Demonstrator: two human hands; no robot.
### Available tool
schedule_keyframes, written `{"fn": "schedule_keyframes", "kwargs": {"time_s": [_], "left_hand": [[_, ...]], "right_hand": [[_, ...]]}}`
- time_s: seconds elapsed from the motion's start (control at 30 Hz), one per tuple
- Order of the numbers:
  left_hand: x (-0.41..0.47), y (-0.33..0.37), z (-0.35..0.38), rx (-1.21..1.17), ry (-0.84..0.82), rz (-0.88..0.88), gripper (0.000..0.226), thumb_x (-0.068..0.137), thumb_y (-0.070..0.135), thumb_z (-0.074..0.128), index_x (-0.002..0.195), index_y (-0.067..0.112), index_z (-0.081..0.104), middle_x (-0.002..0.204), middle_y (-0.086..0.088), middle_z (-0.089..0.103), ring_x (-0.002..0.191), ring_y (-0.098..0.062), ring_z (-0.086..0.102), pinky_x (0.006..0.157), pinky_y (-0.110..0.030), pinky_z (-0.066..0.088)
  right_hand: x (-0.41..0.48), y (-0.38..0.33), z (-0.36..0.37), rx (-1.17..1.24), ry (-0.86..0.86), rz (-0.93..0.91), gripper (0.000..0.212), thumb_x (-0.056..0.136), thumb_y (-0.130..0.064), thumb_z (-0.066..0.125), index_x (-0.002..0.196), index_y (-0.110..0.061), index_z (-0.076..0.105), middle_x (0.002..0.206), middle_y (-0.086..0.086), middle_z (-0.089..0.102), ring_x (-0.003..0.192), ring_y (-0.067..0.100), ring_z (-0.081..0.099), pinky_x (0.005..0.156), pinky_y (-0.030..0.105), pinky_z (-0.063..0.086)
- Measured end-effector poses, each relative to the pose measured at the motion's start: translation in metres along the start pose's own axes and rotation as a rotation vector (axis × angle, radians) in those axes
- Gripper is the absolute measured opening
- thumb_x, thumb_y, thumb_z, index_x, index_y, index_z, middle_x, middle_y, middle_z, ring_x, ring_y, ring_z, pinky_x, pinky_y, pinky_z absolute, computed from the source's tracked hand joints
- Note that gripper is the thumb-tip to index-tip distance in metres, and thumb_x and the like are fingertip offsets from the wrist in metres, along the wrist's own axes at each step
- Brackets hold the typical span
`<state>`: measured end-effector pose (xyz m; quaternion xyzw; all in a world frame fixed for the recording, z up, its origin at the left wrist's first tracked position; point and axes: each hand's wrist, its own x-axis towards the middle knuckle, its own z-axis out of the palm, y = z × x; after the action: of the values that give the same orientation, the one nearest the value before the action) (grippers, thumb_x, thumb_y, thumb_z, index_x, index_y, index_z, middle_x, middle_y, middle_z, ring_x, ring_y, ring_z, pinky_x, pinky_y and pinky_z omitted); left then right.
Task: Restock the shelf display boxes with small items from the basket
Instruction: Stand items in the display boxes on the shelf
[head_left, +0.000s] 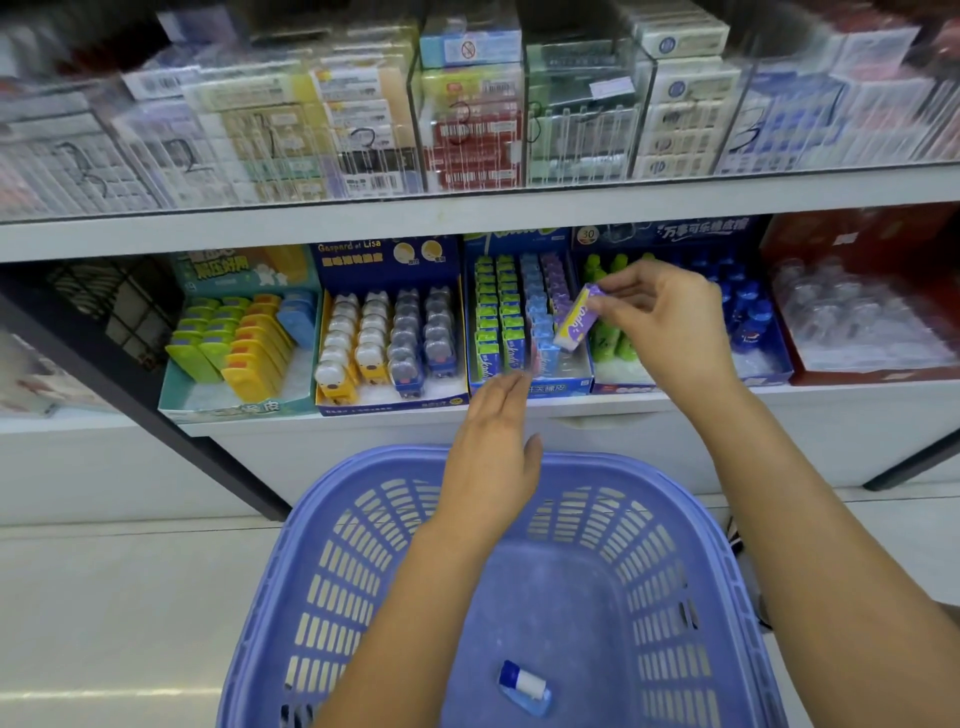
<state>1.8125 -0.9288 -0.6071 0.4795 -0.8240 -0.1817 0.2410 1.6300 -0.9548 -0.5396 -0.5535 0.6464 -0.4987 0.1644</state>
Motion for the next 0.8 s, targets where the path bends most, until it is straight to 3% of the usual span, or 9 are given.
{"fn": "schedule_keyframes", "kwargs": {"time_s": [0.27,0.33,0.47,0.6,0.73,0.8], "left_hand": [[0.002,-0.004,-0.003,0.021,-0.033,0.012,0.062,0.093,0.017,0.052,0.149,0.015,0.026,0.154,0.001,0.026,0.143,-0.013,0.016,0.112,-0.015,0.008],[0.002,-0.005,-0.004,0.023,-0.042,0.014,0.062,0.093,0.017,0.052,0.149,0.016,0.025,0.155,0.002,0.025,0.143,-0.012,0.015,0.113,-0.016,0.008],[0.001,-0.007,-0.003,0.016,-0.066,0.017,0.064,0.093,0.018,0.052,0.15,0.017,0.023,0.156,0.003,0.023,0.144,-0.012,0.013,0.114,-0.018,0.009],[0.001,-0.01,-0.003,-0.001,-0.086,0.013,0.065,0.093,0.019,0.052,0.15,0.02,0.022,0.156,0.004,0.021,0.144,-0.01,0.012,0.112,-0.017,0.009],[0.001,-0.012,-0.013,-0.062,-0.169,0.033,0.064,0.094,0.02,0.053,0.15,0.019,0.023,0.157,0.004,0.021,0.145,-0.009,0.012,0.111,-0.013,0.008],[-0.003,-0.016,-0.023,-0.121,-0.15,0.044,0.056,0.093,0.017,0.055,0.145,0.015,0.035,0.153,0.001,0.032,0.141,-0.01,0.024,0.109,-0.011,0.013]], "right_hand": [[-0.004,0.016,0.008,-0.161,-0.053,-0.102,0.013,0.081,-0.014,0.072,0.093,-0.01,0.073,0.079,-0.005,0.066,0.066,-0.005,0.057,0.065,0.001,0.044],[-0.006,0.018,0.013,-0.2,-0.073,-0.162,0.014,0.081,-0.011,0.071,0.094,-0.006,0.073,0.084,0.002,0.07,0.069,0.004,0.061,0.069,0.004,0.045],[-0.006,0.019,0.018,-0.347,-0.16,-0.298,0.016,0.079,-0.008,0.072,0.092,0.0,0.073,0.091,0.014,0.072,0.082,0.026,0.067,0.08,0.034,0.053],[-0.001,0.017,0.017,-0.452,-0.191,-0.33,0.014,0.079,-0.007,0.071,0.091,0.0,0.074,0.096,0.016,0.068,0.09,0.03,0.062,0.08,0.033,0.049],[0.004,0.007,0.009,-0.641,-0.348,-0.298,0.024,0.086,-0.011,0.065,0.109,-0.005,0.07,0.111,0.014,0.061,0.106,0.031,0.053,0.09,0.035,0.044],[-0.005,0.0,0.009,-0.684,-0.334,-0.265,0.034,0.085,-0.016,0.065,0.118,-0.008,0.065,0.114,0.013,0.055,0.104,0.029,0.053,0.089,0.034,0.044]]}}
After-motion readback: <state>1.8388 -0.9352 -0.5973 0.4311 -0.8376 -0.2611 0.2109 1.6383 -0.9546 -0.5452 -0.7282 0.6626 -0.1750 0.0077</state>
